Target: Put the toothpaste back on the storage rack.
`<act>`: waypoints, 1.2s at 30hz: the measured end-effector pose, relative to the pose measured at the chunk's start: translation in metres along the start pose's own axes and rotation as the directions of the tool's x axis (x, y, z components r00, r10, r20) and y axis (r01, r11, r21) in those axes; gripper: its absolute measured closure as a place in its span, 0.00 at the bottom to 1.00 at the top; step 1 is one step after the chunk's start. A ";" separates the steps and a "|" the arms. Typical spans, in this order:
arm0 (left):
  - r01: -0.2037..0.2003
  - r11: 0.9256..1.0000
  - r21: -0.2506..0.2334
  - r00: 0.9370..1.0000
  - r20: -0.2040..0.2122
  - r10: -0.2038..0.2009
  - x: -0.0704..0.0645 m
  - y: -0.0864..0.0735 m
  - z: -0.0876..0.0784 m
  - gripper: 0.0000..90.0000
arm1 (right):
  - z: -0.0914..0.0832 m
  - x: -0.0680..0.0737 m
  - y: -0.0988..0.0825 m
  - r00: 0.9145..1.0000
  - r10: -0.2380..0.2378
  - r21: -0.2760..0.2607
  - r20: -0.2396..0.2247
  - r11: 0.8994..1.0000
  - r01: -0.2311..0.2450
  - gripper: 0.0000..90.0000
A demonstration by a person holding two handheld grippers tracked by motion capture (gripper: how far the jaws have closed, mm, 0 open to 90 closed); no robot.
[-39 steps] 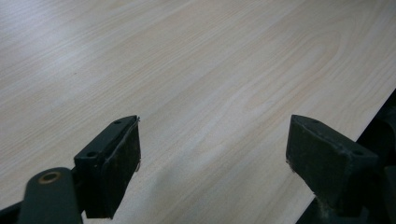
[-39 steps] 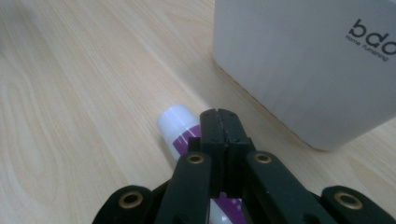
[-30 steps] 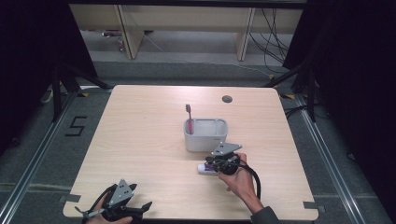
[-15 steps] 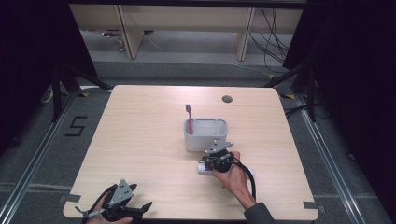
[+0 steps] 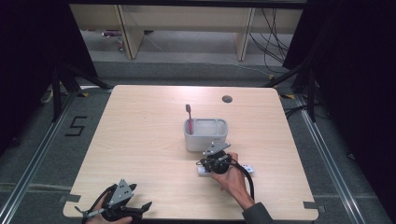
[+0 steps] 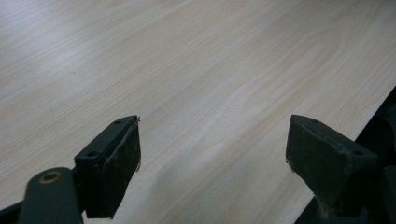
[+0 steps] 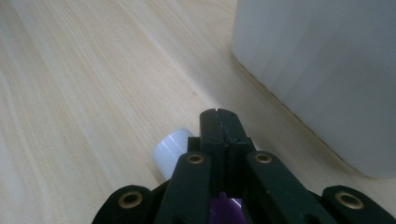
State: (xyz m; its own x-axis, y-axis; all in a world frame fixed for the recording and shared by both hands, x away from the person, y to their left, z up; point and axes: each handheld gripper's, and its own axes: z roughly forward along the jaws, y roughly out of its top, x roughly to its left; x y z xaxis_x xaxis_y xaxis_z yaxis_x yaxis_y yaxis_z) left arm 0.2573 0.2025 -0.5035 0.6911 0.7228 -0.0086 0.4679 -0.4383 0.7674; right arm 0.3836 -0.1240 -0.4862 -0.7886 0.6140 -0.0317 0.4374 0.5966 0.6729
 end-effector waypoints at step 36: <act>-0.008 1.000 0.008 1.000 -0.001 0.008 0.000 0.000 0.000 0.20 | -0.046 0.029 -0.049 0.994 -0.043 0.060 -0.098 0.997 0.049 1.00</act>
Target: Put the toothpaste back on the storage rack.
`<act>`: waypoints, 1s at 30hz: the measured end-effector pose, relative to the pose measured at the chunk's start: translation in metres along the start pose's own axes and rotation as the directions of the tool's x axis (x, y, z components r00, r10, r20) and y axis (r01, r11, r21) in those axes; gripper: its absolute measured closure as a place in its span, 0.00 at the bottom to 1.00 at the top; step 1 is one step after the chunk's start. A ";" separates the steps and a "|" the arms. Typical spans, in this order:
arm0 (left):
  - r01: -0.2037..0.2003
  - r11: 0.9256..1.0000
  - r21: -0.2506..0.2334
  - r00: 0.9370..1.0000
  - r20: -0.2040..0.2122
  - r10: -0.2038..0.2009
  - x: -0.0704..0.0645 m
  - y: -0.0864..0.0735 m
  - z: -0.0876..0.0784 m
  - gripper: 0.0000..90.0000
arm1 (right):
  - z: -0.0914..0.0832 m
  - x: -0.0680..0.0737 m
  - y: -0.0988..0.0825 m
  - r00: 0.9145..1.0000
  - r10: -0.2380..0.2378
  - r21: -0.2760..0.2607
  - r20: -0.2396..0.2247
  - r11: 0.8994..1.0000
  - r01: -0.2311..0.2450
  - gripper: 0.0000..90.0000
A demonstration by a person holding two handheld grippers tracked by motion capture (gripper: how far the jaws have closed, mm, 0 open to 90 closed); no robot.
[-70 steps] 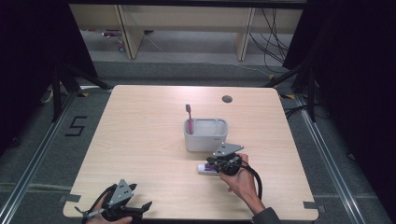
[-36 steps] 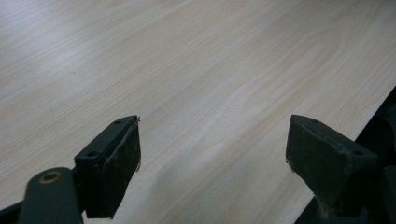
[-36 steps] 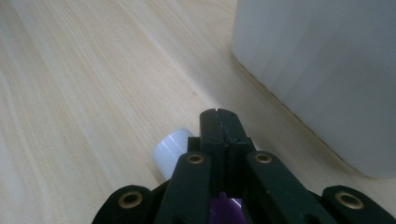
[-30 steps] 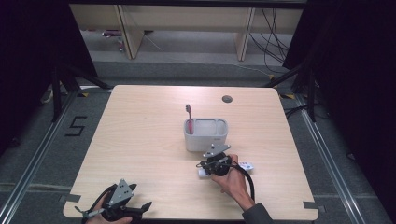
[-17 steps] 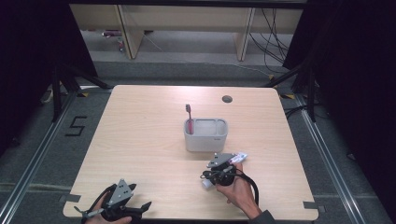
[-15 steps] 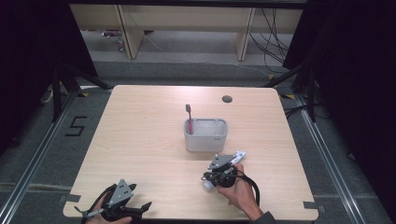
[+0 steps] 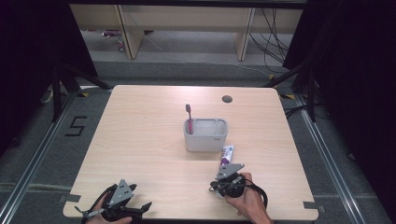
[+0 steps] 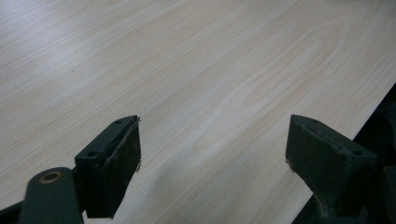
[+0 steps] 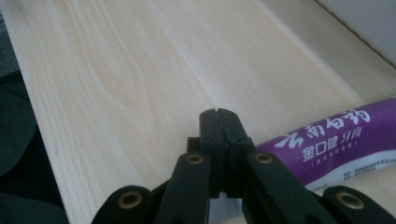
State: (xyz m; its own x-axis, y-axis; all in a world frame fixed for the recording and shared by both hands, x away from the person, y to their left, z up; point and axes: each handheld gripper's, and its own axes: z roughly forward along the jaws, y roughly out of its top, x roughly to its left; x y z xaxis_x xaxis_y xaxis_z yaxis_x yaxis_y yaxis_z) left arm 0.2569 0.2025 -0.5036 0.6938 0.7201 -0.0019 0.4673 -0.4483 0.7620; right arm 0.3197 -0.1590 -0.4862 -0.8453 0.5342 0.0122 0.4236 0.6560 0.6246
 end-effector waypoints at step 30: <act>0.010 1.000 -0.005 1.000 0.004 -0.010 -0.001 0.000 0.002 0.20 | -0.055 -0.029 -0.060 0.988 0.127 -0.012 0.088 0.992 -0.126 0.99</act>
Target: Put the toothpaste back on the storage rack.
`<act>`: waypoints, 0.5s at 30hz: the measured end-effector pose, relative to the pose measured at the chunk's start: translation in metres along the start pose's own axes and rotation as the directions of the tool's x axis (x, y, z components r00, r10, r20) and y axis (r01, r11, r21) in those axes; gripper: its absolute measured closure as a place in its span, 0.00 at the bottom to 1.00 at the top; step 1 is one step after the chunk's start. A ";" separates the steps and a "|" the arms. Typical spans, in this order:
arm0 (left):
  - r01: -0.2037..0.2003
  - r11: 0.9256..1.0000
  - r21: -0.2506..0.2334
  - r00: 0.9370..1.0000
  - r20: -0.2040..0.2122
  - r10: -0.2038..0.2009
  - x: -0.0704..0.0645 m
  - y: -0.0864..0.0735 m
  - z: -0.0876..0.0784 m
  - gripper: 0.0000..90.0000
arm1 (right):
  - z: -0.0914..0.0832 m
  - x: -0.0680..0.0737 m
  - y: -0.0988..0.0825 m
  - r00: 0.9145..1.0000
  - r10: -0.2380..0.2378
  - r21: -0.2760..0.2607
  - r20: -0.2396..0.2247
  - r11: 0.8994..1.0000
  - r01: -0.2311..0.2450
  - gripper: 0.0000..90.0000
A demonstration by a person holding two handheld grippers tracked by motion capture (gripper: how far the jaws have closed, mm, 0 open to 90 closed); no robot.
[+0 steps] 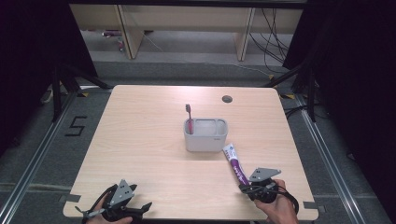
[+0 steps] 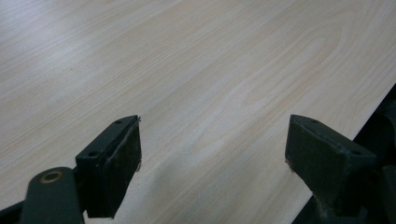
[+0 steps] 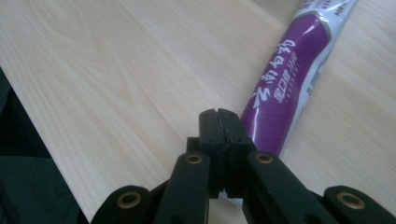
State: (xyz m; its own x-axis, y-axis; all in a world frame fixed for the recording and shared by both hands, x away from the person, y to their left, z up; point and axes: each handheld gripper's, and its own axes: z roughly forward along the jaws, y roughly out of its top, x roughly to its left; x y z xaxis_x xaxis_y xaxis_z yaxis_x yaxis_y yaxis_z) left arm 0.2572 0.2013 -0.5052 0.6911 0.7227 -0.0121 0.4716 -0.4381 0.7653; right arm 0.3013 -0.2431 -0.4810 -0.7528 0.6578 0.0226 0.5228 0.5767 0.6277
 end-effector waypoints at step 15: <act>-0.018 1.000 0.019 1.000 -0.008 0.018 0.001 0.001 -0.001 0.20 | -0.011 -0.014 -0.008 0.998 0.033 0.023 0.049 0.999 -0.034 0.99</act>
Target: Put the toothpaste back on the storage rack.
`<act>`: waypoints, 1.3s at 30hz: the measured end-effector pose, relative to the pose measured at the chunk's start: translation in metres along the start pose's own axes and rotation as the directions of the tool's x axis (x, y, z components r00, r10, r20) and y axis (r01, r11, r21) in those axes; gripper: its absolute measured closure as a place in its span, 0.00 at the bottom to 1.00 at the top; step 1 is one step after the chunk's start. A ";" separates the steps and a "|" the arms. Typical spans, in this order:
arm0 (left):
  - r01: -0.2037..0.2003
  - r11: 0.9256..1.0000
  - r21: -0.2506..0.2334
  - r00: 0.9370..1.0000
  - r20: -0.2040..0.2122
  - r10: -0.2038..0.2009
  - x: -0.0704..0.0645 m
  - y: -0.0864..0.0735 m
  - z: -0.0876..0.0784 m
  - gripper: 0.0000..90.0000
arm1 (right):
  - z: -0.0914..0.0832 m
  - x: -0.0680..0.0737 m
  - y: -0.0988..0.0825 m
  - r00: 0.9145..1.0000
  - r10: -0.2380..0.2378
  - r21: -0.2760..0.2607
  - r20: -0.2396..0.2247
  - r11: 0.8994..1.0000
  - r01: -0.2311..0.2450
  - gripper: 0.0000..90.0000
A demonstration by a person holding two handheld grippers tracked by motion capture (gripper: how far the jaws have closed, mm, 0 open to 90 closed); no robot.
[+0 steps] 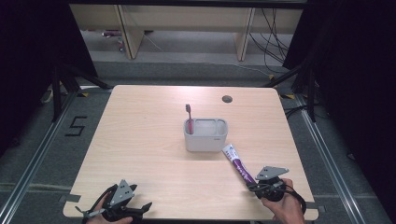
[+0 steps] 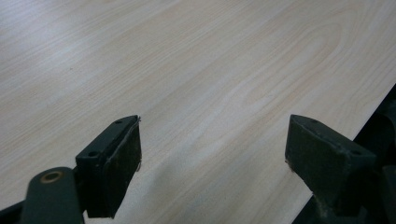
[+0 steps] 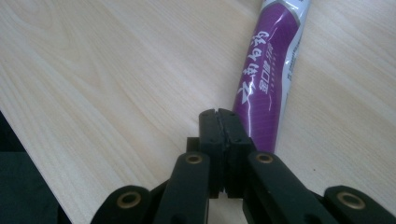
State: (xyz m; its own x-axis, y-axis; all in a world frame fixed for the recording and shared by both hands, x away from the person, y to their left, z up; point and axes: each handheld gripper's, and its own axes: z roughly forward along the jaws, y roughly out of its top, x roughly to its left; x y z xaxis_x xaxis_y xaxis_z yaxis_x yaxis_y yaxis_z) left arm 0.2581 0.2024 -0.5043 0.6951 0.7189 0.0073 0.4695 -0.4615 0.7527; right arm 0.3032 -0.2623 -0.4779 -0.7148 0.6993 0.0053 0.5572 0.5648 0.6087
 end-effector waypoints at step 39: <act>0.004 1.000 0.017 1.000 -0.013 -0.004 0.000 0.000 0.001 0.20 | 0.021 -0.012 0.047 0.989 -0.015 0.104 0.149 0.995 0.000 0.50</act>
State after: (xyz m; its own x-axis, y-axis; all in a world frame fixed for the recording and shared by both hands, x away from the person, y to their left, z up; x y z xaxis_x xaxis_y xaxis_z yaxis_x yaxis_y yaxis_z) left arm 0.2585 0.2014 -0.5054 0.6861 0.7274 0.0133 0.4813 -0.4675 0.7415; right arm 0.3470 -0.2349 -0.4664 -0.6523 0.7481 -0.1219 0.5983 0.6069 0.5232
